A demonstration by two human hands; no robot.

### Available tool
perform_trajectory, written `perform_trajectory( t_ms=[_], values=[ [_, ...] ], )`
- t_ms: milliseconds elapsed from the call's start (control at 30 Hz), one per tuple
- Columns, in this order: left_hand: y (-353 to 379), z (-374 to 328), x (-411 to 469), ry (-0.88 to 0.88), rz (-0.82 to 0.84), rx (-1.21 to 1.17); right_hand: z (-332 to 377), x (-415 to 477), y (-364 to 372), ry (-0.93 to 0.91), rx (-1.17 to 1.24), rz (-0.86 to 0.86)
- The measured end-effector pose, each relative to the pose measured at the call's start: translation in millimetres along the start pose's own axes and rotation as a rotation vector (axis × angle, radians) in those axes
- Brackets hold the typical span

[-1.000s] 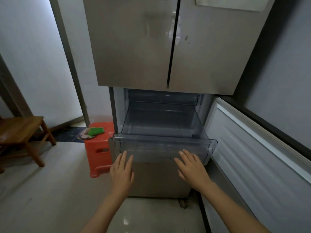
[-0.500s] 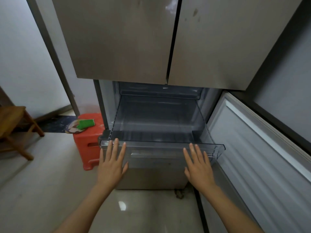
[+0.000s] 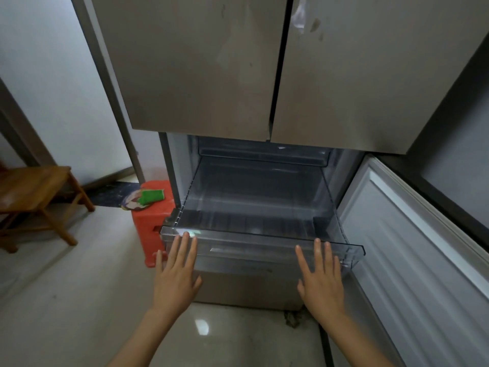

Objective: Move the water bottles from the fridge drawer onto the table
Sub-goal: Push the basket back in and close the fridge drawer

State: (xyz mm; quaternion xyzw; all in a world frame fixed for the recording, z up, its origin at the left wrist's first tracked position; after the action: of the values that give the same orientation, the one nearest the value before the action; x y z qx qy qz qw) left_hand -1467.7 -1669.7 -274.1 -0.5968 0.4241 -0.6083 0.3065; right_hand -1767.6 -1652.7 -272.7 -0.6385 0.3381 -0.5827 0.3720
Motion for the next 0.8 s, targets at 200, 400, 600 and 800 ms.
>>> perform_trajectory(
  t_ms=[200, 400, 600, 800],
  values=[
    [3.9, -2.3, -1.0, -0.019, -0.001, 0.044, -2.2, -1.1, 9.6, -0.048, 0.043, -0.016],
    [10.3, -12.3, 2.0, -0.046, 0.025, 0.050, -15.9, 12.2, 7.7, -0.074, 0.030, -0.044],
    [13.3, -20.2, 4.0, -0.068, 0.033, 0.044, -18.5, 14.9, 10.4, -0.081, 0.042, -0.039],
    [14.1, -18.1, 8.0, -0.051, 0.060, 0.075, -18.9, 19.1, 12.4, -0.086, 0.051, -0.009]
  ],
)
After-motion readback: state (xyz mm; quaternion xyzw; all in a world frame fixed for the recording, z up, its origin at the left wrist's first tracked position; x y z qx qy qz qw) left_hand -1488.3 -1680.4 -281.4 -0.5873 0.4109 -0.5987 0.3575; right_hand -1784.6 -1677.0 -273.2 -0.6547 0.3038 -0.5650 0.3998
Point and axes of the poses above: each hand's wrist, its own x-axis towards the middle knuckle, its own y-axis out of the palm, z = x × y, the point moved 5 cm from there along x, towards the middle knuckle, and after that the axes turned 7 degrees about -z, right-handed, at the moved point
